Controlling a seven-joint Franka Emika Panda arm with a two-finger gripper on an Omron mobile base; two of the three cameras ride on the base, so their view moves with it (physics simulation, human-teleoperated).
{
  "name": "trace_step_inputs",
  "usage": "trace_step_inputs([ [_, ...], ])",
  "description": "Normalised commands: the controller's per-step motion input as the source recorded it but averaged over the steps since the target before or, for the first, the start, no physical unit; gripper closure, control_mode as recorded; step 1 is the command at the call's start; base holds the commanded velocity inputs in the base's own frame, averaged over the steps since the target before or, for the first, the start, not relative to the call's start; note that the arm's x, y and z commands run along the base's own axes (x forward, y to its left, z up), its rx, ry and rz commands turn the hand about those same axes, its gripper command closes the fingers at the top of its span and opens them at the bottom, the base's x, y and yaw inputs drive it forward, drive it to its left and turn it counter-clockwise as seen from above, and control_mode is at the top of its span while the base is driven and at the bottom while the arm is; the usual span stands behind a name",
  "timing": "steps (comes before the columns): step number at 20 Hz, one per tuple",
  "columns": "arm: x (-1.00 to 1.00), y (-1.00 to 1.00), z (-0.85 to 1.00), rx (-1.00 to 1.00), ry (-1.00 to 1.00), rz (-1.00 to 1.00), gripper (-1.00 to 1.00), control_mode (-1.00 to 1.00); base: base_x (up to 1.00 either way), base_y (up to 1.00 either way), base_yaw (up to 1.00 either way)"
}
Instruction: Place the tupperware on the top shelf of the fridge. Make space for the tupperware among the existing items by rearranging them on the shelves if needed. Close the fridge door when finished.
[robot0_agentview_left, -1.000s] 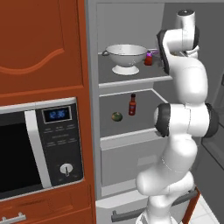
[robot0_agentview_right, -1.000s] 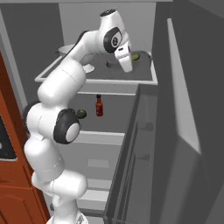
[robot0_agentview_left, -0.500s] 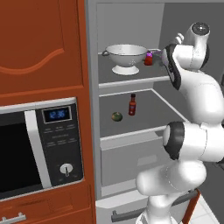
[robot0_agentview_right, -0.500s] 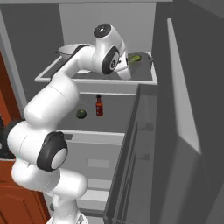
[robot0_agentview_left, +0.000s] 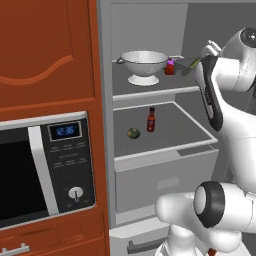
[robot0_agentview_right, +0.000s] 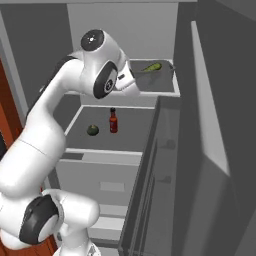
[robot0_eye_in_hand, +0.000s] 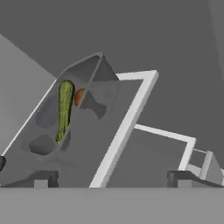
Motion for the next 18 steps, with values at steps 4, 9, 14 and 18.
trace_step_inputs([
  [4,-1.00,1.00,-0.02,-0.32,0.12,0.30,-1.00,-1.00,0.00,0.00,0.00],
  [9,-1.00,0.67,-0.39,-0.27,0.07,0.54,-1.00,-1.00,0.00,0.00,0.00],
  [14,-0.91,0.69,-0.75,-0.26,0.11,0.59,-1.00,-1.00,0.00,0.00,0.00],
  [18,-0.64,0.48,-0.51,-0.33,0.16,0.38,-1.00,-1.00,0.00,0.00,0.00],
])
